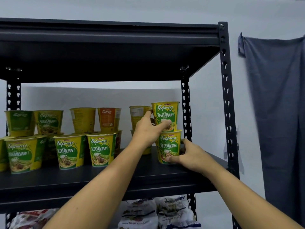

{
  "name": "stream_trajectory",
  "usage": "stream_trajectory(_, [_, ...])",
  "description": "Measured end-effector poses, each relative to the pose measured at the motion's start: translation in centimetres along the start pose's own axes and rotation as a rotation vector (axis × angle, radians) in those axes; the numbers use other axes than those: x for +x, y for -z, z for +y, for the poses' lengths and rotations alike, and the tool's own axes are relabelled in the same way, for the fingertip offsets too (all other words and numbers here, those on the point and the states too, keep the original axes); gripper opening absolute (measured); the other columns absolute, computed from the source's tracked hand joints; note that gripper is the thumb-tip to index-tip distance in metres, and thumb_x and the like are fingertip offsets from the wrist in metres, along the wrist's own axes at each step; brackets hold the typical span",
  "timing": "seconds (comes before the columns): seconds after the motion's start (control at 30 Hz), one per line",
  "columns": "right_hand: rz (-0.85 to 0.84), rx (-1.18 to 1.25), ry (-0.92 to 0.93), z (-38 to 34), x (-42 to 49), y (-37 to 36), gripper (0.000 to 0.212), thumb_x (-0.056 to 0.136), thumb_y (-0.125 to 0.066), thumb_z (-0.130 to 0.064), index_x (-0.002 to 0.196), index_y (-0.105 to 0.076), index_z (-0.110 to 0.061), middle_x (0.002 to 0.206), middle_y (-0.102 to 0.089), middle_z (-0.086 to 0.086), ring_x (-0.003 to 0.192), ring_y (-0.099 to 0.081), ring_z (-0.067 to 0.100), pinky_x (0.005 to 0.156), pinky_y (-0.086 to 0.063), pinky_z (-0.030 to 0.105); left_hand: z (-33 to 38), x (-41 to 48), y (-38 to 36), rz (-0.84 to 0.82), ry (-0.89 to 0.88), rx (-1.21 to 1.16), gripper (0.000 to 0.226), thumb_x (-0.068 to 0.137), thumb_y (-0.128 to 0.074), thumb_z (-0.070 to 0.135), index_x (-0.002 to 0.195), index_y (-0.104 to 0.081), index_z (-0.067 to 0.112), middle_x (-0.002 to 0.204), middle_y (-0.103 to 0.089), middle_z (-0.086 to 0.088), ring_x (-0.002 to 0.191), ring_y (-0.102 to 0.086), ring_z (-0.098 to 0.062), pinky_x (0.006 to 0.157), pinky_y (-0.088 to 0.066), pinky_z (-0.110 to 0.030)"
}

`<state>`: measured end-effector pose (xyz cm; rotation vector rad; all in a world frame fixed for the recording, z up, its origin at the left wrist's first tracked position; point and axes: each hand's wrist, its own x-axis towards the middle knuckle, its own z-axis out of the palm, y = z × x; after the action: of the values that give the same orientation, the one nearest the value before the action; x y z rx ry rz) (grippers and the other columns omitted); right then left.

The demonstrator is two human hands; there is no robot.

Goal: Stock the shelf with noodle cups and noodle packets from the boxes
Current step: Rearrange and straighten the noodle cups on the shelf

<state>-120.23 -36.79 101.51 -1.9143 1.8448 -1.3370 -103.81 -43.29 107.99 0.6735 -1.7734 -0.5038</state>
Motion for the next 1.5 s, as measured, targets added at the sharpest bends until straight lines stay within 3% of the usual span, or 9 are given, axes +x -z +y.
stream_trajectory(0.1, [0.001,-0.017,0.009,-0.1,-0.2,0.1,0.064,0.073,-0.087,-0.051,0.120,-0.046,-0.037,0.107,-0.062,-0.017,0.097,-0.060,0.003,0.075,-0.046,0.021,-0.1,-0.1,0.0,-0.019,0.009,0.003,0.054,0.086,-0.076,0.055,0.129,-0.051,0.032,0.126,-0.066,0.008,0.102,-0.062,-0.003,0.078,-0.054,-0.027])
stream_trajectory(0.23, [0.025,-0.085,0.029,-0.4,-0.6,0.1,0.054,0.075,-0.084,-0.052,0.114,-0.050,-0.037,0.094,-0.058,-0.023,0.086,-0.056,-0.002,0.069,-0.042,0.017,-0.9,-1.0,0.6,-0.036,0.085,0.048,0.105,0.077,-0.070,0.076,0.159,-0.028,0.027,0.156,-0.047,0.000,0.136,-0.050,-0.021,0.107,-0.049,-0.046])
stream_trajectory(0.4, [-0.015,-0.290,0.027,-0.8,-0.9,0.8,0.054,0.079,-0.075,-0.064,0.120,-0.059,-0.032,0.105,-0.064,-0.014,0.095,-0.060,0.008,0.082,-0.050,0.028,-2.6,-2.8,1.6,-0.193,0.195,-0.005,0.134,0.054,-0.082,0.084,0.161,-0.018,0.036,0.162,-0.039,0.003,0.143,-0.044,-0.022,0.112,-0.046,-0.051])
stream_trajectory(0.63, [-0.167,-0.591,-0.120,0.4,-3.6,2.6,0.084,0.092,-0.037,-0.077,0.152,-0.042,-0.020,0.155,-0.046,0.002,0.139,-0.046,0.023,0.110,-0.043,0.041,-3.0,-3.9,0.2,-0.314,0.220,-0.127,0.055,0.084,-0.084,0.033,0.125,-0.048,0.039,0.120,-0.066,0.013,0.106,-0.065,-0.008,0.095,-0.059,-0.046])
stream_trajectory(0.77, [-0.124,-0.719,-0.116,0.8,-5.7,2.8,0.071,0.097,-0.018,-0.074,0.126,-0.058,-0.023,0.137,-0.059,0.001,0.123,-0.056,0.025,0.101,-0.046,0.042,-2.7,-3.5,-0.7,-0.295,0.216,-0.111,0.057,0.084,-0.084,0.031,0.128,-0.048,0.033,0.118,-0.066,0.011,0.106,-0.066,-0.012,0.089,-0.062,-0.042])
stream_trajectory(0.97, [-0.042,-0.766,-0.039,1.0,-6.9,2.2,0.054,0.103,-0.016,-0.063,0.098,-0.050,-0.021,0.121,-0.062,0.003,0.116,-0.054,0.024,0.108,-0.035,0.043,-1.8,-2.6,-3.8,-0.323,0.204,-0.081,0.056,0.083,-0.085,0.030,0.126,-0.049,0.028,0.115,-0.066,0.011,0.107,-0.067,-0.014,0.090,-0.062,-0.046])
stream_trajectory(1.2, [0.048,-0.734,0.021,1.7,-7.0,1.7,0.064,0.102,-0.015,-0.062,0.106,-0.063,-0.020,0.108,-0.065,-0.001,0.106,-0.056,0.020,0.107,-0.037,0.043,-1.7,-0.7,-6.9,-0.331,0.199,0.023,0.068,0.077,-0.089,0.038,0.131,-0.051,0.024,0.122,-0.068,0.006,0.108,-0.067,-0.016,0.093,-0.060,-0.045])
stream_trajectory(1.4, [0.079,-0.708,0.000,1.3,-7.3,1.8,0.053,0.103,-0.018,-0.060,0.092,-0.052,-0.022,0.104,-0.062,0.001,0.089,-0.042,0.019,0.100,-0.039,0.042,-0.6,0.4,-8.2,-0.402,0.208,0.083,0.031,0.083,-0.085,0.033,0.101,-0.060,0.030,0.110,-0.072,0.005,0.104,-0.067,-0.017,0.093,-0.060,-0.046])
stream_trajectory(1.5, [0.087,-0.708,-0.007,1.2,-7.6,1.8,0.051,0.104,-0.019,-0.059,0.090,-0.051,-0.022,0.102,-0.061,0.001,0.089,-0.041,0.020,0.097,-0.038,0.042,-0.4,0.8,-8.8,-0.408,0.240,0.104,0.031,0.083,-0.085,0.036,0.102,-0.063,0.027,0.106,-0.072,0.001,0.101,-0.069,-0.021,0.090,-0.061,-0.046])
